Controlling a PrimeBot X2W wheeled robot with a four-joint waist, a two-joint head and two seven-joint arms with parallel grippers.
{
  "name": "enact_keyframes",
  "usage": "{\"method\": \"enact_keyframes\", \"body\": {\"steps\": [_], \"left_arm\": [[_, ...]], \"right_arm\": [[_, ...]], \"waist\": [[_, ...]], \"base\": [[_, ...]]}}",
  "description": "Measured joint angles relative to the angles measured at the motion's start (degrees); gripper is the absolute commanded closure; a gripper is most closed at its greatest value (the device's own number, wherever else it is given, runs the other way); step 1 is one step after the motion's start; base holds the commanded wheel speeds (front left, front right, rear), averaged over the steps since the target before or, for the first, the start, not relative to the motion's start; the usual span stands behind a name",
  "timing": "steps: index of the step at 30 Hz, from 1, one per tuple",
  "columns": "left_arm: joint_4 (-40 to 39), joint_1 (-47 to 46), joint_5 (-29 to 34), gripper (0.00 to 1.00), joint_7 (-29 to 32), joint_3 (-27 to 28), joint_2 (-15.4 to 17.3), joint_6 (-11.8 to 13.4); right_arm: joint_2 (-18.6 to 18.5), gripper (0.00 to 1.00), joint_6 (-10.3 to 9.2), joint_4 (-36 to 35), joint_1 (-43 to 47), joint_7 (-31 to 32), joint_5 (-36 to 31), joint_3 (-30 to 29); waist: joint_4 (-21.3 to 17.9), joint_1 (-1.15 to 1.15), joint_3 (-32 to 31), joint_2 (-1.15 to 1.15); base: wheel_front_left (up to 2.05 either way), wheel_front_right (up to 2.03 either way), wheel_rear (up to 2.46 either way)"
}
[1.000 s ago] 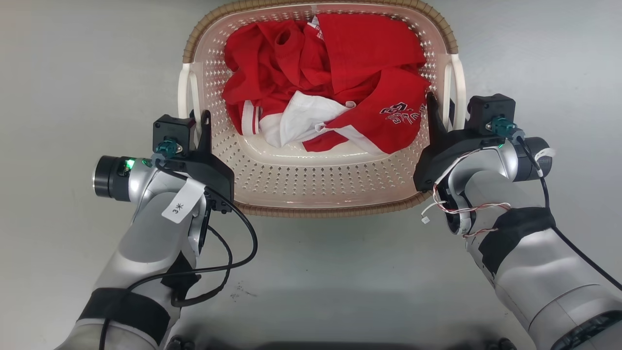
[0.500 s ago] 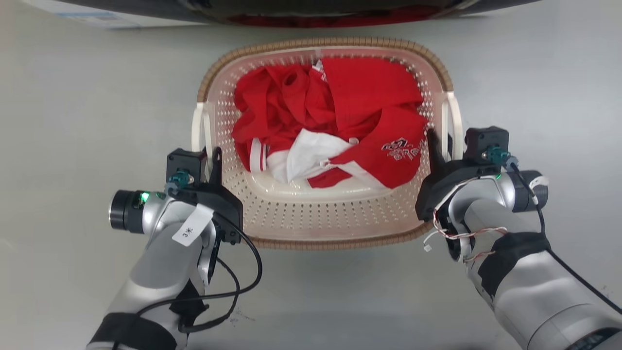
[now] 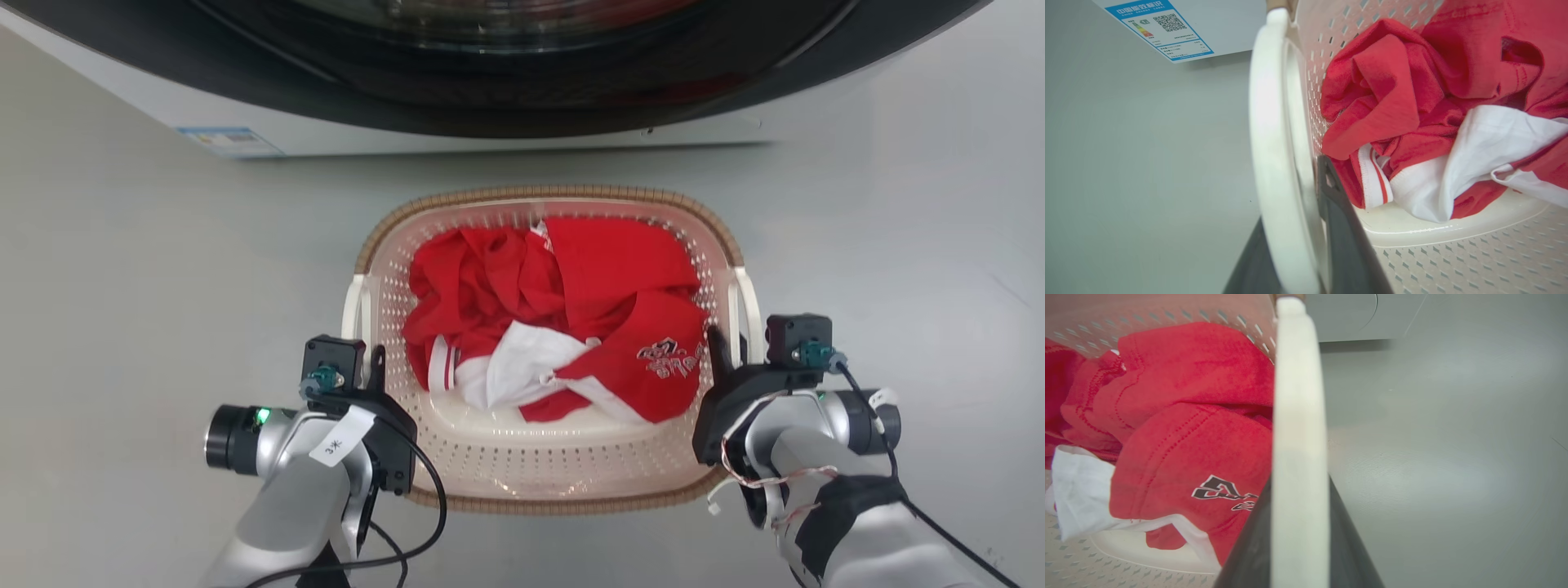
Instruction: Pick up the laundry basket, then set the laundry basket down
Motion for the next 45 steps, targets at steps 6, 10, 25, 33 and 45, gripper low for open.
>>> {"method": "enact_keyframes", "body": {"steps": [6,10,25,33,45], "left_arm": [[0.21,3.27,-2.33,1.0,1.72,-2.22,0.08,0.0],[0.48,5.69,-3.21,1.0,3.19,-3.63,0.19,-0.05],[1.24,14.73,-7.03,1.0,9.05,-8.62,0.53,-0.7],[1.52,19.14,-9.06,1.0,11.12,-10.61,0.59,-1.1],[1.43,22.45,-10.14,1.0,12.52,-12.22,0.75,-1.07]], "right_arm": [[-0.01,1.0,0.0,-0.67,4.07,1.36,2.0,2.19],[-0.02,1.0,0.0,-1.32,7.11,2.55,3.16,3.97],[-0.08,1.0,-0.02,-3.05,17.53,7.81,9.37,8.77],[-0.08,1.0,-0.02,-3.33,22.53,9.55,12.39,10.54],[-0.08,1.0,-0.05,-4.02,26.24,10.59,15.39,12.36]], "waist": [[0.07,-0.01,-5.0,0.0],[0.11,0.0,-8.38,0.0],[0.26,-0.01,-22.11,-0.01],[0.46,0.0,-29.0,-0.01],[1.18,0.0,-36.61,-0.01]], "base": [[0.0,0.0,0.0],[0.0,0.0,0.0],[0.0,0.0,0.0],[0.0,0.0,0.0],[0.0,0.0,0.0]]}}
